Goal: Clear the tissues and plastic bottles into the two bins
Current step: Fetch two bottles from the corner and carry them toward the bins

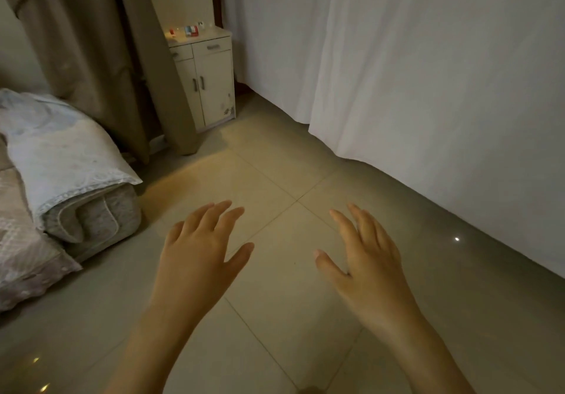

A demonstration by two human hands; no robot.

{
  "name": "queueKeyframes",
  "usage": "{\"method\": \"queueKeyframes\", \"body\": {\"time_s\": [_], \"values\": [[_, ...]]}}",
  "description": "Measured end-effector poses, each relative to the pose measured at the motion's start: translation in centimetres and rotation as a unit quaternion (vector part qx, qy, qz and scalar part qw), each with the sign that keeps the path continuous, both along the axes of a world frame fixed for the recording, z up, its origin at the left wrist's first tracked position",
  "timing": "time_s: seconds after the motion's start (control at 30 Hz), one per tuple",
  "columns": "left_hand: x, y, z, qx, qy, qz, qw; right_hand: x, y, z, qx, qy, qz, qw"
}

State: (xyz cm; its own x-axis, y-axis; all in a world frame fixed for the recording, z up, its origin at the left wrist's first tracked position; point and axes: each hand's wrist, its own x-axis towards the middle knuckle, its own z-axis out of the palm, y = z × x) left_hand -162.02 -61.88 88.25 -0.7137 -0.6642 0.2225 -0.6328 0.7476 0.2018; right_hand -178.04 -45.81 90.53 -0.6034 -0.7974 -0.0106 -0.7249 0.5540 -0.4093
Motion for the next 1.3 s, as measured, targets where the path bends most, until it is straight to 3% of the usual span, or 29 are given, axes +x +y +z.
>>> {"method": "queueKeyframes", "body": {"time_s": [0.27, 0.6, 0.97, 1.3], "values": [[-11.5, -10.0, -1.2, 0.003, -0.010, 0.009, 1.000, -12.9, -11.1, -1.4, 0.000, -0.002, 0.011, 1.000], [-28.4, -23.5, -0.1, 0.021, -0.013, 0.070, 0.997, -31.8, -26.5, -1.4, -0.002, 0.008, 0.102, 0.995], [-40.9, -39.1, -2.0, 0.051, -0.016, 0.130, 0.990, -46.5, -43.6, -1.8, 0.013, 0.027, 0.142, 0.989], [-55.0, -57.7, -2.2, 0.043, -0.015, 0.092, 0.995, -59.1, -61.1, -0.5, 0.017, 0.048, 0.130, 0.990]]}}
